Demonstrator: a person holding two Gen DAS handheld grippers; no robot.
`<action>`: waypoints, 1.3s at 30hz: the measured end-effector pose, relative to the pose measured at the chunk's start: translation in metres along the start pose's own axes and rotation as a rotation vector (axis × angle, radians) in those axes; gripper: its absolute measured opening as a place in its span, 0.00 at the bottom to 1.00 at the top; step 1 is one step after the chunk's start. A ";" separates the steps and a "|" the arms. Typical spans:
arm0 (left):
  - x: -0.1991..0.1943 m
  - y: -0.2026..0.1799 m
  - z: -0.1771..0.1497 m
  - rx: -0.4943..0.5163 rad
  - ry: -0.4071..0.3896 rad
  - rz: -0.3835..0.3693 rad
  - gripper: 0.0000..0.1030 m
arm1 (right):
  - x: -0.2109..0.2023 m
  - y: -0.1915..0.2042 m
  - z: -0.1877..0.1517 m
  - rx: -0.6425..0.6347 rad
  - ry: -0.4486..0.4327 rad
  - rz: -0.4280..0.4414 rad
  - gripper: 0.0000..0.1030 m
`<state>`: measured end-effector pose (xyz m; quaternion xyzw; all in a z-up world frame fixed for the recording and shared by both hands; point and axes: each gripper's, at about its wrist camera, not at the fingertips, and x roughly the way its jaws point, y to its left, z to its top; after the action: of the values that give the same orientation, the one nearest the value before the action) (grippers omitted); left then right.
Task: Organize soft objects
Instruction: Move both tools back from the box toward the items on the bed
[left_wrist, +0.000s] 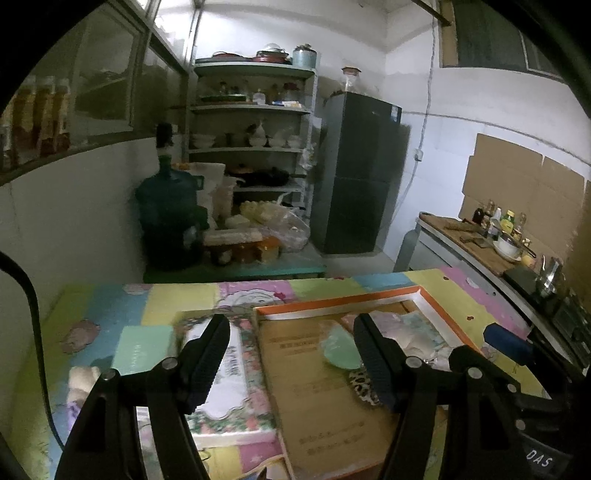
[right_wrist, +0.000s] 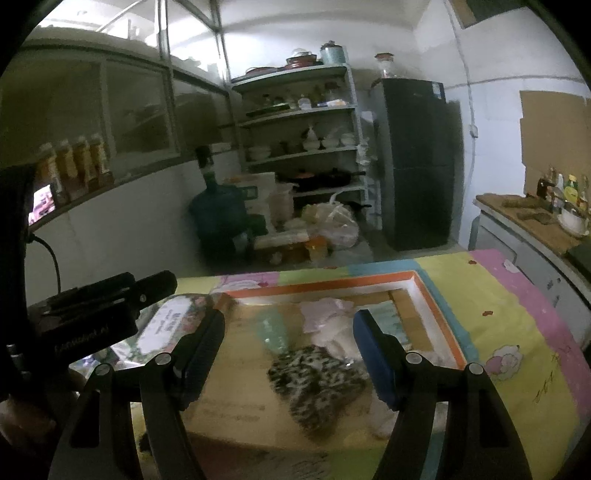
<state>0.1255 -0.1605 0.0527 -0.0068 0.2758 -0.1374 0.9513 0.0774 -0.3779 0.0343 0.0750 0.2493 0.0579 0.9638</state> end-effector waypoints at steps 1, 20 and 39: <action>-0.004 0.003 -0.001 -0.001 -0.003 0.007 0.67 | -0.002 0.003 -0.001 -0.003 -0.001 0.004 0.72; -0.067 0.069 -0.020 -0.059 -0.059 0.075 0.67 | -0.032 0.069 -0.018 -0.058 -0.004 0.063 0.72; -0.139 0.123 -0.038 -0.117 -0.126 0.168 0.67 | -0.057 0.146 -0.036 -0.139 -0.010 0.160 0.72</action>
<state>0.0249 -0.0035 0.0821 -0.0479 0.2224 -0.0402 0.9729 -0.0005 -0.2386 0.0554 0.0278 0.2333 0.1515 0.9601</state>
